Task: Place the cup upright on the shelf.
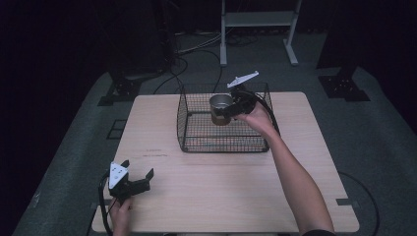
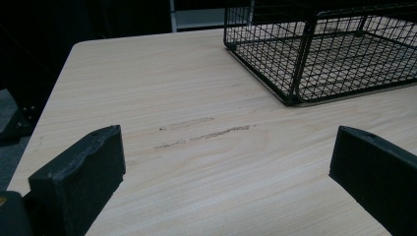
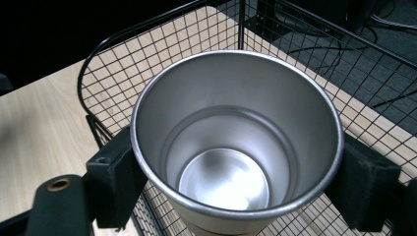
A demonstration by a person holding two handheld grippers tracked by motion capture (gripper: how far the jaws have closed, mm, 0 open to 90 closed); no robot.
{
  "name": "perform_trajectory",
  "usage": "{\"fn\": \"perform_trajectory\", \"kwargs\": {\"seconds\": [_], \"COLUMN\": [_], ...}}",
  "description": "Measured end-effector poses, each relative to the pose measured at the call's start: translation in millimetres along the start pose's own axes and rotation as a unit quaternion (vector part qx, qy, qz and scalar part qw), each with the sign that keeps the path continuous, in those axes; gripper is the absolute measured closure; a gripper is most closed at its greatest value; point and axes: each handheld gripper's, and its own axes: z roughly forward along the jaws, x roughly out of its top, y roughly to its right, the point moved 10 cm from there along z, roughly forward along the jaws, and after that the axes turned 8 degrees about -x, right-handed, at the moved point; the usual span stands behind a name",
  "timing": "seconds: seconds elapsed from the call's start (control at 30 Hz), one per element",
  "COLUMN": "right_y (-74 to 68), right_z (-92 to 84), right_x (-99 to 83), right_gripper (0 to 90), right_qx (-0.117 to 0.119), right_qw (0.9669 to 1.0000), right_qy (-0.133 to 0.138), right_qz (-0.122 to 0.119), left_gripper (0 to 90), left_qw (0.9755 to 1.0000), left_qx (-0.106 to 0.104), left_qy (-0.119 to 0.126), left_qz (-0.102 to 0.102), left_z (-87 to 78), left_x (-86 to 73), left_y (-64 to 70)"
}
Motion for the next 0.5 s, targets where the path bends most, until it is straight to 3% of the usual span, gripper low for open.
{"fn": "perform_trajectory", "kwargs": {"seconds": [0.27,0.5], "right_y": [5.0,1.8], "right_z": [12.3,26.0], "right_x": [-5.7,-11.5], "right_gripper": [17.9,17.9], "right_qx": [0.003,0.007], "right_qw": [0.9999,0.9999], "right_qy": [-0.002,-0.014], "right_qz": [0.015,0.008], "left_gripper": [0.0,0.0], "left_qw": [1.0000,1.0000], "left_qx": [0.000,0.000], "left_qy": [-0.001,0.001], "left_qz": [-0.001,-0.001], "left_z": [-0.2,-0.2], "left_x": [0.0,0.3], "left_y": [-0.1,0.3]}}
